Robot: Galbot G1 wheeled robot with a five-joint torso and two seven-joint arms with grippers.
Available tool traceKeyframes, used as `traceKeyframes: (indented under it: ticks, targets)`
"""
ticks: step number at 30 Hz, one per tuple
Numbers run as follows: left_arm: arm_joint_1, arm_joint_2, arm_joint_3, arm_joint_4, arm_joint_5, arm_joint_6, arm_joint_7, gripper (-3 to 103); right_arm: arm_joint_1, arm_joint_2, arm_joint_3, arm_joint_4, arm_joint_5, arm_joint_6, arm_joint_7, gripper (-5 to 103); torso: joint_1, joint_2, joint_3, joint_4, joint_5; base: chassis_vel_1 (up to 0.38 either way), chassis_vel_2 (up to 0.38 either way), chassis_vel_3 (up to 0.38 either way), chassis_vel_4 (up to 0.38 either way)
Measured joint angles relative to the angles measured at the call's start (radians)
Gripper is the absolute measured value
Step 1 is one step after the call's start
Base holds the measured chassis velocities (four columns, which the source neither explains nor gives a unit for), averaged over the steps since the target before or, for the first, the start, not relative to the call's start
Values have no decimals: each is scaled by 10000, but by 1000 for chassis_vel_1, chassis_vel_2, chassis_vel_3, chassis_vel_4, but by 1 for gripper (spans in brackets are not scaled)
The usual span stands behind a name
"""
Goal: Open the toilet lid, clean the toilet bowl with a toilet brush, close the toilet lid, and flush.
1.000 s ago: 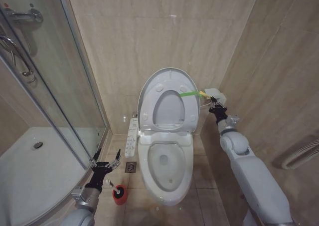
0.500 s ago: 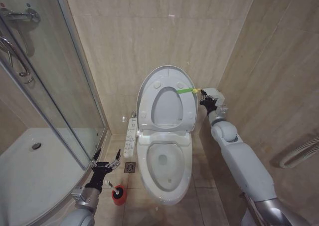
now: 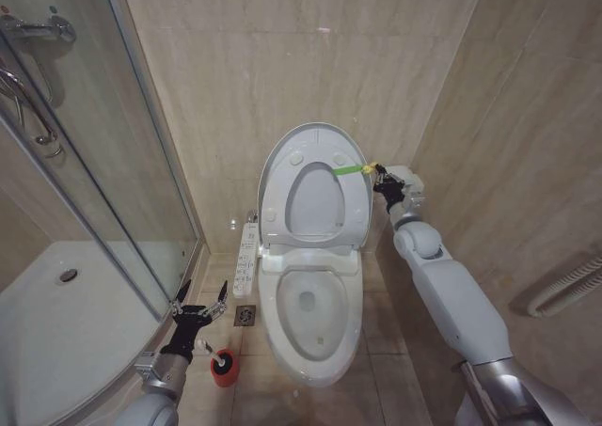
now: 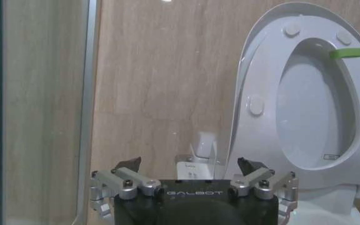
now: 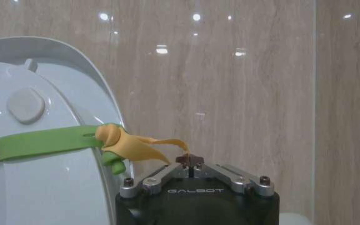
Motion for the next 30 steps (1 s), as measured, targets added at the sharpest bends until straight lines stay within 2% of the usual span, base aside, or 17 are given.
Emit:
traceKeyframes:
  ticks: [18, 23, 28, 29, 30]
  targets:
    - [0, 0, 0, 0, 0, 0, 0, 100, -63, 33, 23, 96, 98, 186, -134, 0, 0, 1, 0, 2, 1, 0, 0, 0, 0]
    - [0, 0, 0, 0, 0, 0, 0, 100, -319, -50, 258, 414, 327, 248, -277, 0, 0, 1, 0, 1, 2, 0, 0, 0, 0]
    - [0, 0, 0, 0, 0, 0, 0, 100, -637, -201, 543, 701, 664, 486, -738, 0, -1, 1, 0, 1, 2, 0, 0, 0, 0]
    - [0, 0, 0, 0, 0, 0, 0, 100, -697, -225, 592, 742, 705, 529, -794, 17, -1, 1, 0, 0, 3, 0, 0, 0, 0]
    - [0, 0, 0, -1, 0, 0, 0, 100, -742, -246, 629, 780, 748, 566, -831, 17, 0, 1, 0, 0, 3, 0, 0, 0, 0]
